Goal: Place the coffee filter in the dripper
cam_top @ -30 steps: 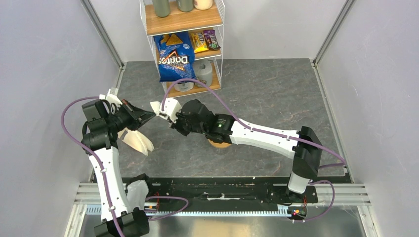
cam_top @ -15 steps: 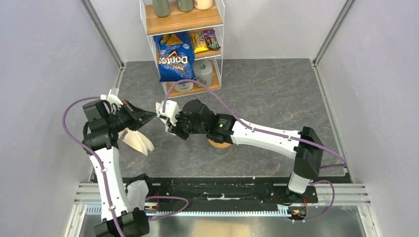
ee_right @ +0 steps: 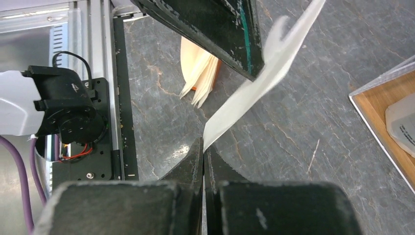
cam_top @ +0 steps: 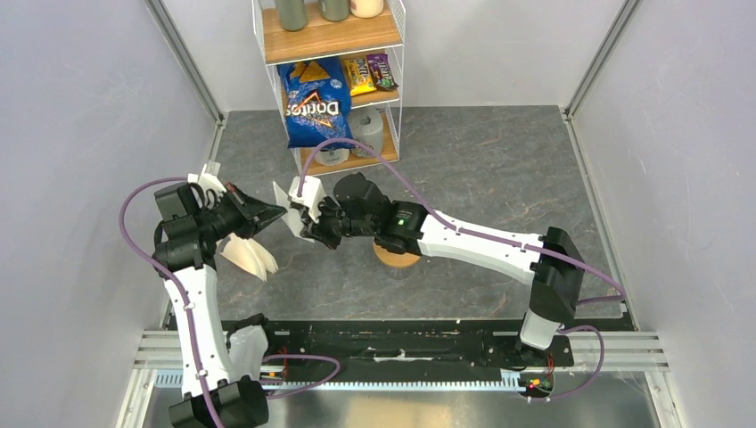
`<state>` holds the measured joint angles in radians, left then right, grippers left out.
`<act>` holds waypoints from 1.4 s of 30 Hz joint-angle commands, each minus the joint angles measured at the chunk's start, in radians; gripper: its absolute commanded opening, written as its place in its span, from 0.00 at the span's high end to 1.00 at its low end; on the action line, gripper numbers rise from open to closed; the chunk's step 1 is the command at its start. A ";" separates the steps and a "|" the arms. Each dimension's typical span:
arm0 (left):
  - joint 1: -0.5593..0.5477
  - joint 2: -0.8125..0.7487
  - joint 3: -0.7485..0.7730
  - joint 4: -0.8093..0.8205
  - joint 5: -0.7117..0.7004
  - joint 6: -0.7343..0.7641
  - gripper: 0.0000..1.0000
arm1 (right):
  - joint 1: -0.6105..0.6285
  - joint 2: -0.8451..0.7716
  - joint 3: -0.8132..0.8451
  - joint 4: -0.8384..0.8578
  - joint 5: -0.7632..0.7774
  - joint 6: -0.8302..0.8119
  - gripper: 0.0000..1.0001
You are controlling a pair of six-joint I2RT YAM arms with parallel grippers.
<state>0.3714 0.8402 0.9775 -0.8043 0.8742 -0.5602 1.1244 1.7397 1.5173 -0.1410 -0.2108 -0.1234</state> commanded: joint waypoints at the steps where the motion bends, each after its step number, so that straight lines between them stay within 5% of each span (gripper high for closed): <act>1: -0.010 -0.012 0.000 0.058 0.034 -0.029 0.98 | -0.006 -0.021 0.039 0.057 -0.077 0.009 1.00; 7: -0.010 -0.018 0.017 0.088 0.068 -0.019 0.98 | -0.011 -0.026 0.035 0.024 -0.058 0.029 1.00; 10: -0.007 -0.036 0.047 0.068 0.116 0.011 0.66 | -0.029 -0.032 0.030 0.009 0.044 0.031 1.00; 14: -0.006 -0.030 0.100 -0.043 0.169 0.093 0.45 | -0.048 -0.055 0.010 -0.007 0.127 0.013 1.00; 28: -0.007 -0.032 0.110 0.004 0.043 -0.018 0.43 | -0.028 -0.002 0.048 -0.039 0.385 -0.084 1.00; 42: -0.016 0.015 0.062 0.083 0.005 -0.077 0.43 | 0.008 0.051 0.103 -0.057 0.422 -0.104 1.00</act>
<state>0.3618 0.8539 1.0512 -0.7658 0.9058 -0.6064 1.1229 1.7794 1.5642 -0.2131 0.1875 -0.2142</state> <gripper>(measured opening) 0.572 0.007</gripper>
